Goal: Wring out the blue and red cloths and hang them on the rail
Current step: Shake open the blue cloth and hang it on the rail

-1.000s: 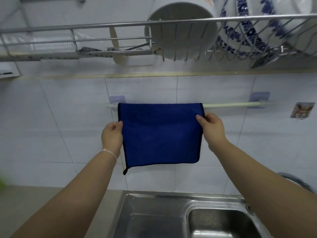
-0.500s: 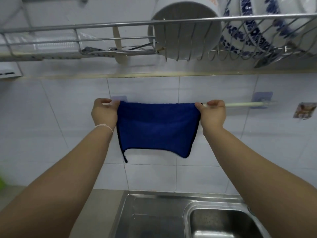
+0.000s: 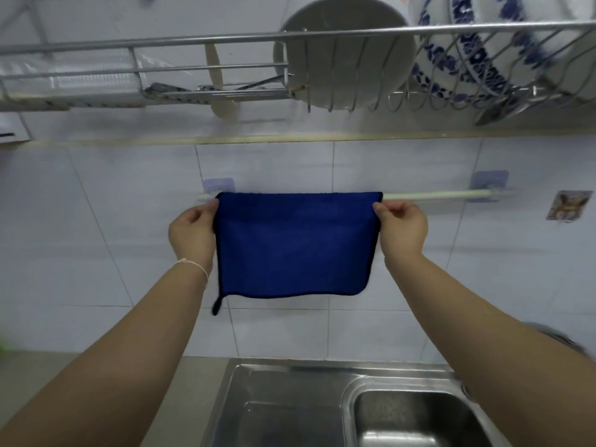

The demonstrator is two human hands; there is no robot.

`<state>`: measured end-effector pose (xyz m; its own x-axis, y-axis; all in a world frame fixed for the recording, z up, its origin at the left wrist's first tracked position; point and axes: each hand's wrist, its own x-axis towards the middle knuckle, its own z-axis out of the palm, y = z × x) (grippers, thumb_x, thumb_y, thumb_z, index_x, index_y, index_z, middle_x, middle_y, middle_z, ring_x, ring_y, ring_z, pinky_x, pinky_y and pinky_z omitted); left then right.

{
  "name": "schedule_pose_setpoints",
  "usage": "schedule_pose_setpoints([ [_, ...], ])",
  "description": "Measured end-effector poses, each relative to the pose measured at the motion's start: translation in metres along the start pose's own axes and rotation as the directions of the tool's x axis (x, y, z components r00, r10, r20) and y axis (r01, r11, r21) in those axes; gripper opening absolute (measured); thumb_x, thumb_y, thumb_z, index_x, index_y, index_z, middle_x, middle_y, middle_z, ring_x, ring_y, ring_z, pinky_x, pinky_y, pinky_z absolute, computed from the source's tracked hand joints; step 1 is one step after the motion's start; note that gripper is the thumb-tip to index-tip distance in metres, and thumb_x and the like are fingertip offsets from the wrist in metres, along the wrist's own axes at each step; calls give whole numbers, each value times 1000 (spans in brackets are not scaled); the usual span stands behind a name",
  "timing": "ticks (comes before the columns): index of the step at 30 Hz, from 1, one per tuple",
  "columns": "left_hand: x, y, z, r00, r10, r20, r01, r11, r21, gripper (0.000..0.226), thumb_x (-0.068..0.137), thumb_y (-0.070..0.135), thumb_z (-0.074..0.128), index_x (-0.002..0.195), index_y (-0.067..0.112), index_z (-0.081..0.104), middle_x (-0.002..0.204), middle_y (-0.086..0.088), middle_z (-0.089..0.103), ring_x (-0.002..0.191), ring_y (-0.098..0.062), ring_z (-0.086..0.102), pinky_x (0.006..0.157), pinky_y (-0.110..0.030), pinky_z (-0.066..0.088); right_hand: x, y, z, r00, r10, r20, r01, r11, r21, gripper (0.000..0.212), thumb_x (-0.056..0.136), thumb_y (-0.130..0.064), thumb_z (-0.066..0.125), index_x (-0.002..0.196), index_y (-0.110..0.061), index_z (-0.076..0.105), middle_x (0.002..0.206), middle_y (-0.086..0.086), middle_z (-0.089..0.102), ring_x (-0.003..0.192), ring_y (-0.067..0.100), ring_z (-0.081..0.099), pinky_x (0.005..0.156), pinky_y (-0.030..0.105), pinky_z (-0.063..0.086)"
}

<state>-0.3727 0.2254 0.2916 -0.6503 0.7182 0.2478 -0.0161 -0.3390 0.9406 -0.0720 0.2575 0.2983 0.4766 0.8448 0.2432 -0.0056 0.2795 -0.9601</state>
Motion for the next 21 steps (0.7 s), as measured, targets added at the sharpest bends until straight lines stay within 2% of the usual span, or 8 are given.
schedule_pose_setpoints([
  [4,3,1,4,995,-27,97,18,996,88,24,86,35,72,93,12,74,88,-2,69,79,-13,62,79,-26,55,7,-8,-3,999,-6,-38,7,1000,20,13,84,-20,72,75,-18,63,77,-3,68,75,15,64,78,30,57],
  [7,5,-6,4,1000,-23,-7,24,993,116,27,82,39,75,70,14,69,74,-4,66,74,-18,60,82,-33,58,13,-15,-6,996,11,-91,-4,998,70,13,86,-20,71,78,-15,62,76,-4,65,75,14,62,69,20,51],
  [9,3,-10,6,998,-57,-14,58,994,91,30,81,39,75,66,14,66,73,-4,65,75,-20,61,87,-39,58,12,-15,-4,997,18,-69,-14,998,55,16,86,-20,72,76,-15,60,76,-4,64,75,15,61,68,21,52],
  [11,-3,-13,11,997,-72,43,68,994,84,22,85,37,71,85,15,71,87,-4,70,89,-23,67,94,-40,55,13,-14,-7,1000,23,-20,-22,999,48,16,85,-21,72,75,-18,60,78,-2,65,77,18,63,75,29,57],
  [13,-13,-16,13,997,-38,62,27,986,163,32,90,36,65,113,15,69,107,-2,70,104,-22,65,96,-34,52,11,-13,-13,999,8,43,-9,1000,30,9,85,-22,72,81,-20,64,83,-1,68,82,20,66,82,34,58],
  [15,-28,-14,14,999,43,9,-44,975,218,39,93,35,62,127,16,61,116,3,65,104,-15,62,89,-23,48,6,-10,-22,996,-17,91,16,1000,11,8,85,-23,72,92,-21,67,90,-3,69,88,17,65,83,31,56],
  [18,-56,-14,16,976,200,-82,-172,949,263,35,93,31,61,126,19,55,115,5,60,94,-11,58,79,-21,46,-8,-5,-37,990,-103,101,109,992,-65,16,87,-25,69,102,-19,66,91,-10,65,86,10,61,75,21,48],
  [21,-95,-20,25,954,297,36,-296,924,241,18,95,24,58,113,21,60,98,6,62,80,-7,57,73,-19,47,-25,4,-61,989,-133,71,142,980,-136,9,90,-22,62,99,-21,65,85,-12,61,77,7,56,69,22,45],
])
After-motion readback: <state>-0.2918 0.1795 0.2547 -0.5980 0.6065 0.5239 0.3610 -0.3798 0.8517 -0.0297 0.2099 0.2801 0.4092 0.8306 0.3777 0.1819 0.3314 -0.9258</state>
